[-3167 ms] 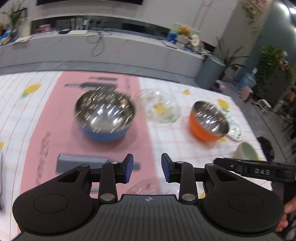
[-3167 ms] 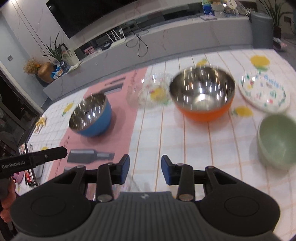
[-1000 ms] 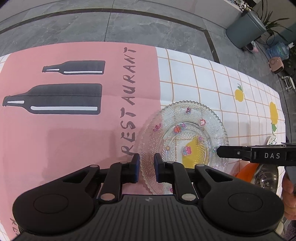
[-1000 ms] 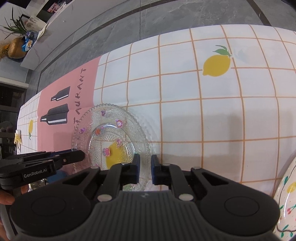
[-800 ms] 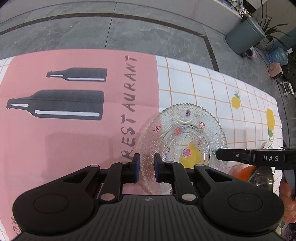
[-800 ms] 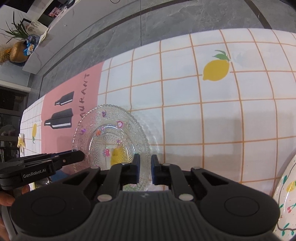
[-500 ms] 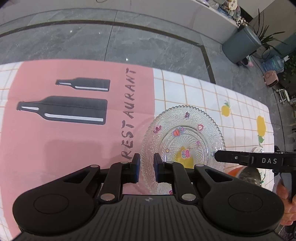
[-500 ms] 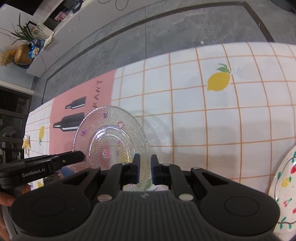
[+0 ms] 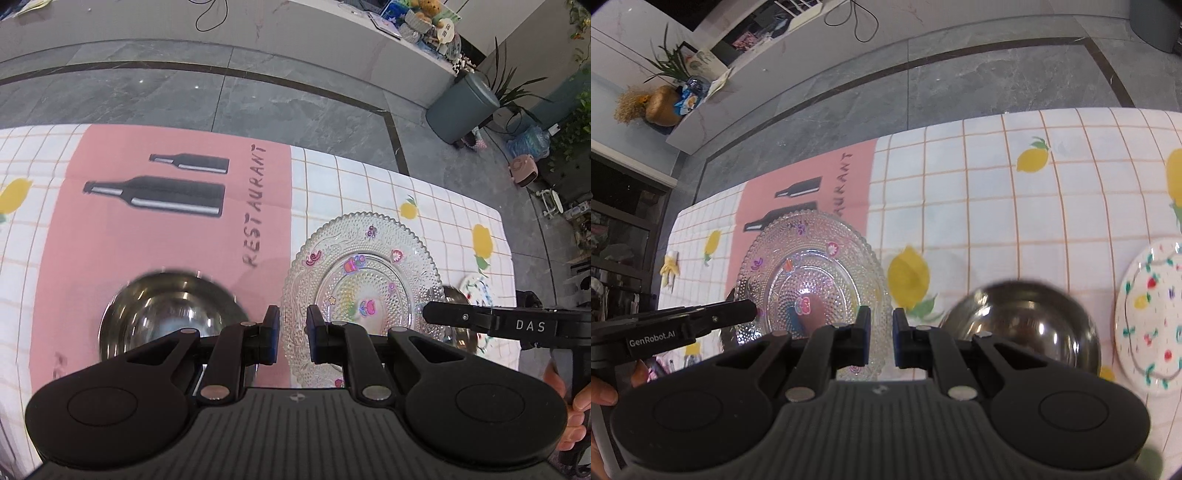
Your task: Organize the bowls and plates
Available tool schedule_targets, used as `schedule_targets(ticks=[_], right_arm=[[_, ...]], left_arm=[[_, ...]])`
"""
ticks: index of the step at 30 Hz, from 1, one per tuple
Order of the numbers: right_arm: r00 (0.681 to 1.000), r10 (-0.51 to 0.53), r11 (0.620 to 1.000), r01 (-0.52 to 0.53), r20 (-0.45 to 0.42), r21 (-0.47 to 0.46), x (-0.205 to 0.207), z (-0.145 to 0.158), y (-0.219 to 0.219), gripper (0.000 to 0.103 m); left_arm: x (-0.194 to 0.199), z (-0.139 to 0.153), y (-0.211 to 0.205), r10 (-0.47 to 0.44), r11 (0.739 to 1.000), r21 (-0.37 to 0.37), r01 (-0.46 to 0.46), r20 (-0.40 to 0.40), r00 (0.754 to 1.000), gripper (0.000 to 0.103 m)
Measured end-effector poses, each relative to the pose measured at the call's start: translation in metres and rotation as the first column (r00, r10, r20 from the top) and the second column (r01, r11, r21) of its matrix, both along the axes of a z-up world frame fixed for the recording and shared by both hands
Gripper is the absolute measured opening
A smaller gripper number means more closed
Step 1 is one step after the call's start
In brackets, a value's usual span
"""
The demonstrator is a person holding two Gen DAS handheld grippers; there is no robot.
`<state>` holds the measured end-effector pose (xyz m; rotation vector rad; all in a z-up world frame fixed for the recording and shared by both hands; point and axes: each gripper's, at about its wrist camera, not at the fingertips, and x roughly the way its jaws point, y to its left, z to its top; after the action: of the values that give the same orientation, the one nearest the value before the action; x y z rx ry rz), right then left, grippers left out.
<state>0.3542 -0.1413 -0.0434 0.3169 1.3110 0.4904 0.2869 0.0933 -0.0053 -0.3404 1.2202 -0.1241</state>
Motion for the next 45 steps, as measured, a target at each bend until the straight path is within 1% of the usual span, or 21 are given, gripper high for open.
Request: schedule_targets(ticks=[7,13,19,27,29,33,41,45], right_arm=[[1.000,0.009,1.000,-0.009,0.013,0.012,-0.055,0.006,-0.002,0.010],[1.000,0.024,1.000,-0.024,0.016,0.014,-0.102,-0.002,0.000,0.010],[0.999,0.032,0.999,-0.032,-0.005,0.021,-0.145,-0.026,0.002,0.010],[0.998,0.046,0.999,-0.045,-0.032,0.025,-0.199,-0.063,0.010,0.010],[0.998,0.052,0.999,-0.051,-0.039,0.017,-0.207,-0.072,0.014,0.010],[0.997,0.059,0.998,-0.059,-0.056,0.002,-0.216,-0.084,0.020,0.010],[0.995,0.103,0.993,-0.104,-0.016,-0.062,-0.220,-0.079,0.032,0.010],[0.994,0.109,0.991,-0.110,-0.023,-0.079,-0.219,-0.083,0.033,0.010]], left_arm=[[-0.050,0.007,0.000,0.016,1.000,0.004,-0.016,0.008,1.000,0.016],[-0.096,-0.002,0.001,0.042,0.999,-0.007,-0.042,-0.005,0.999,0.016],[-0.140,-0.020,0.006,0.063,0.998,-0.022,-0.063,-0.022,0.998,0.016],[-0.195,-0.053,0.017,0.094,0.994,-0.048,-0.097,-0.061,0.994,0.016],[-0.204,-0.062,0.019,0.105,0.993,-0.050,-0.109,-0.077,0.992,0.016],[-0.214,-0.072,0.020,0.108,0.993,-0.040,-0.112,-0.092,0.990,0.016],[-0.218,-0.083,0.018,0.106,0.994,-0.016,-0.108,-0.105,0.989,0.016],[-0.217,-0.087,0.018,0.107,0.994,-0.019,-0.110,-0.117,0.987,0.016]])
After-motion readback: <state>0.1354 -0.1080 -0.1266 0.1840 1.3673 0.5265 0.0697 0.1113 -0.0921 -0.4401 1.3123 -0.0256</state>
